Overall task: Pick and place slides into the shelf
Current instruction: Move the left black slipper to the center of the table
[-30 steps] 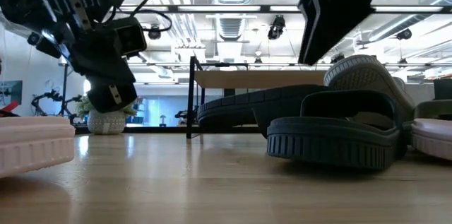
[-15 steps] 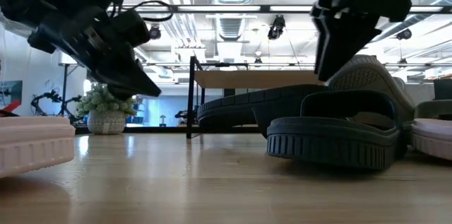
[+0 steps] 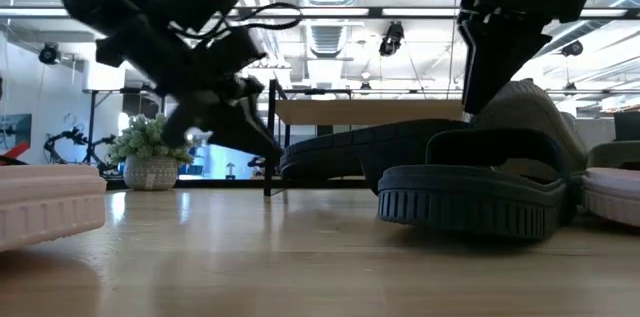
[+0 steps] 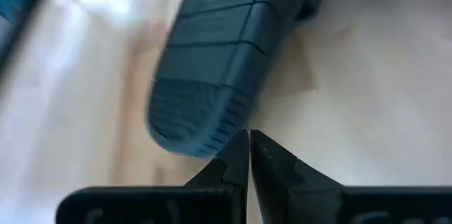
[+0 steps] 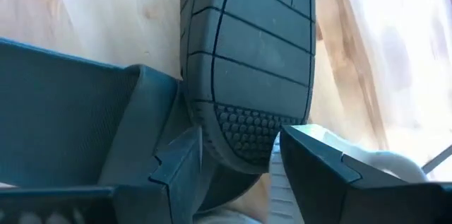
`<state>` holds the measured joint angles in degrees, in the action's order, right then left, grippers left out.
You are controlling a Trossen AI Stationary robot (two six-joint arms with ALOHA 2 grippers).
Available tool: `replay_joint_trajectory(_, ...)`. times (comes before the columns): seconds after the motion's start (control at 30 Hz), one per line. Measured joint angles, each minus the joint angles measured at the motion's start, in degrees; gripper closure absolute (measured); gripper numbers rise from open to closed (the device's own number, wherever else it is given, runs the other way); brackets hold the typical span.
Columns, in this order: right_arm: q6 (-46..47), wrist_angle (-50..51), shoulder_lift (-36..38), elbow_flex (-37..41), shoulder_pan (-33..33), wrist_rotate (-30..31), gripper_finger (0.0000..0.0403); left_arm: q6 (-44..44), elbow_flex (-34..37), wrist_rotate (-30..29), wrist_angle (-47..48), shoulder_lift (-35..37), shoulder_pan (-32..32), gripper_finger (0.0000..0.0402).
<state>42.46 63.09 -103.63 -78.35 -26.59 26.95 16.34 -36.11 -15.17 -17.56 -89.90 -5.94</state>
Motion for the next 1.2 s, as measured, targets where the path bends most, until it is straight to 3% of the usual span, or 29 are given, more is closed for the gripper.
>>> replay_joint_trajectory(0.13,4.2,2.1,0.0,0.0,-0.7,-0.3,0.0220,5.3,-3.7,-7.2,4.6,-1.3,-1.5,0.0400)
replay_joint_trajectory(0.3,9.4,4.7,0.0,0.0,-1.9,-0.2,0.0220,5.0,-4.6,-7.9,9.8,2.8,-3.8,0.0387)
replay_joint_trajectory(0.57,10.6,5.3,0.0,0.0,-2.9,0.0,0.0220,2.1,-4.4,-8.1,11.1,7.8,-5.9,0.0285)
replay_joint_trajectory(0.83,13.0,5.8,0.1,-0.6,-2.9,0.1,0.0220,5.0,-5.4,-9.2,10.1,0.6,-6.2,0.0200)
replay_joint_trajectory(1.03,16.4,5.7,1.4,-2.3,-2.9,0.3,0.0220,5.6,-8.8,-18.6,7.2,-4.1,-6.2,0.0191)
replay_joint_trajectory(1.2,19.5,6.3,2.5,-3.0,-3.1,2.1,0.0220,5.6,-10.8,-17.9,4.9,-7.3,-6.2,0.0191)
